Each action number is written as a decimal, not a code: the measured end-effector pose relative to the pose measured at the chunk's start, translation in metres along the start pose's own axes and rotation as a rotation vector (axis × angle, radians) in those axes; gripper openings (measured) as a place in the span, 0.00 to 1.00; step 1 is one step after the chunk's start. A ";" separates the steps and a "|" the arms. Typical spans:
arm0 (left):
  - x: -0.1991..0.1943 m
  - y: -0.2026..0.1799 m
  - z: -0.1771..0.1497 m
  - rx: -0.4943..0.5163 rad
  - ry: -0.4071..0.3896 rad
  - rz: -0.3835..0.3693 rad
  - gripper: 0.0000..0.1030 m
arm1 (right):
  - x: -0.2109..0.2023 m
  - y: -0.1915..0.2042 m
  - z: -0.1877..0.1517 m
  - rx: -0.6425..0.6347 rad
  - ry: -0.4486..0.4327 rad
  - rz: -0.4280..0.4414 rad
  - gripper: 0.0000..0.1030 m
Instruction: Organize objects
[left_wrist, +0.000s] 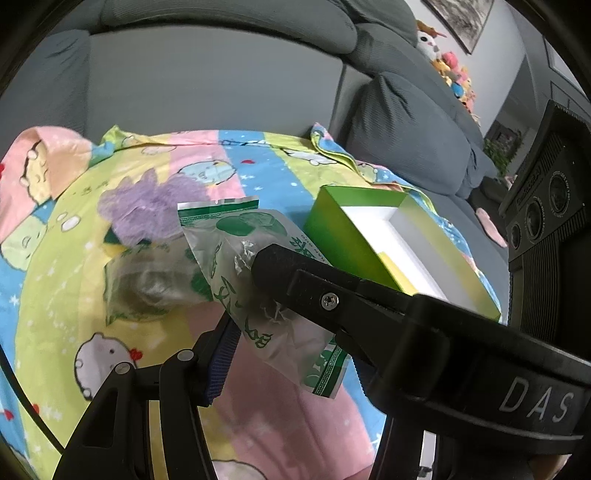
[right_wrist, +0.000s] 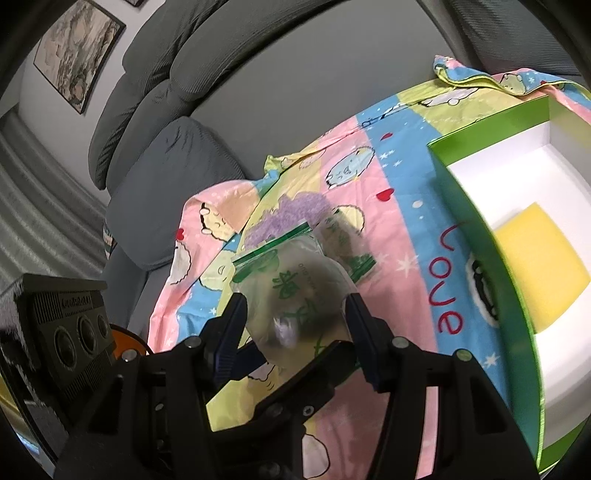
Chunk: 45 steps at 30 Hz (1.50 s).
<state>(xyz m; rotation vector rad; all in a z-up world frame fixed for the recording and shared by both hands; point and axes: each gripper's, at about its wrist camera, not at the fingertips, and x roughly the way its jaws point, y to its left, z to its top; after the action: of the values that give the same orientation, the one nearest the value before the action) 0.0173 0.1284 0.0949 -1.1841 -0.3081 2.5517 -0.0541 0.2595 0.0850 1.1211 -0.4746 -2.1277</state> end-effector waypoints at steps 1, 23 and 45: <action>0.002 -0.003 0.002 0.007 0.002 -0.003 0.57 | -0.002 -0.002 0.001 0.004 -0.006 -0.002 0.54; 0.040 -0.089 0.030 0.238 0.063 -0.052 0.57 | -0.060 -0.070 0.022 0.173 -0.178 -0.029 0.54; 0.072 -0.154 0.027 0.375 0.128 -0.119 0.57 | -0.106 -0.127 0.015 0.333 -0.281 -0.091 0.54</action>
<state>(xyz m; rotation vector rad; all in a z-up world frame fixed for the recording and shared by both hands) -0.0185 0.2962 0.1102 -1.1371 0.1223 2.2864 -0.0741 0.4245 0.0798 1.0361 -0.9536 -2.3573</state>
